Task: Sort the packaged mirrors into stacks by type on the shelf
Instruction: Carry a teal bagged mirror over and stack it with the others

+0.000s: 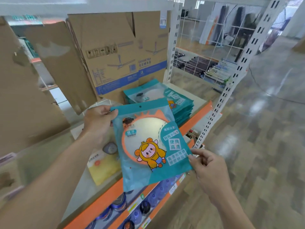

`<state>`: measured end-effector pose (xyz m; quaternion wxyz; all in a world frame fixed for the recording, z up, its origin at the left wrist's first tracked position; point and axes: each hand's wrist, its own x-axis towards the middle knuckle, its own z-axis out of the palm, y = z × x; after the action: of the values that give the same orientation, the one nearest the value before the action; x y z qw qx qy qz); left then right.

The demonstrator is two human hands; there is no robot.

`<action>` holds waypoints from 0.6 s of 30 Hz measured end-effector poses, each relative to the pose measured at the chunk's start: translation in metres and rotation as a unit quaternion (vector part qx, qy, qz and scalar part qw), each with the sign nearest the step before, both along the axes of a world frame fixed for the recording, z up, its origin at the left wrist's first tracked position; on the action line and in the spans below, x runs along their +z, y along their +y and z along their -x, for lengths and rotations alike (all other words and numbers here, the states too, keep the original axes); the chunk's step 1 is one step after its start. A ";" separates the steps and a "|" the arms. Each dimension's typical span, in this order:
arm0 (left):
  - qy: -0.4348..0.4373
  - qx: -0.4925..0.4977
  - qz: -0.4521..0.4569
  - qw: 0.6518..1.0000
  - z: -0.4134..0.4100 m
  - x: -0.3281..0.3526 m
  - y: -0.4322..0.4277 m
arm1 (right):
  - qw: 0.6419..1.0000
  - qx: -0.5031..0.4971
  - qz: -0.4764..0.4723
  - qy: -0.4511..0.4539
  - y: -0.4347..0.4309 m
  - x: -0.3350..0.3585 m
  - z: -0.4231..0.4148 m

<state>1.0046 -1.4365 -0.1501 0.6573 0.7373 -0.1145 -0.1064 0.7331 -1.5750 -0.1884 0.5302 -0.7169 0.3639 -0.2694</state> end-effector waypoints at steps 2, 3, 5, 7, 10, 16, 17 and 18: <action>-0.008 0.003 -0.002 1.000 -0.010 0.001 -0.010 | 1.000 -0.005 0.008 0.003 -0.011 0.003 -0.013; -0.011 0.005 -0.002 1.000 -0.016 0.001 -0.014 | 1.000 -0.007 0.012 0.002 -0.016 0.004 -0.019; -0.008 0.009 0.000 1.000 -0.030 -0.001 -0.021 | 1.000 -0.011 0.018 -0.004 -0.024 0.006 -0.032; 0.005 0.007 0.004 1.000 -0.042 -0.002 -0.026 | 1.000 -0.010 0.026 -0.007 -0.030 0.009 -0.043; 0.008 0.003 0.006 1.000 -0.055 -0.005 -0.035 | 1.000 -0.018 0.018 -0.010 -0.039 0.010 -0.055; 0.005 0.022 -0.018 1.000 -0.069 -0.005 -0.051 | 0.998 -0.038 0.045 -0.012 -0.059 0.012 -0.078; 0.007 0.023 -0.018 1.000 -0.071 -0.005 -0.055 | 0.998 -0.040 0.046 -0.016 -0.063 0.014 -0.081; 0.013 0.026 -0.016 0.999 -0.073 -0.005 -0.058 | 0.998 -0.043 0.048 -0.022 -0.067 0.015 -0.084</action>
<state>1.0778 -1.4944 -0.1547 0.6494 0.7489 -0.0853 -0.1008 0.8171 -1.6423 -0.1738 0.4909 -0.7192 0.3689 -0.3252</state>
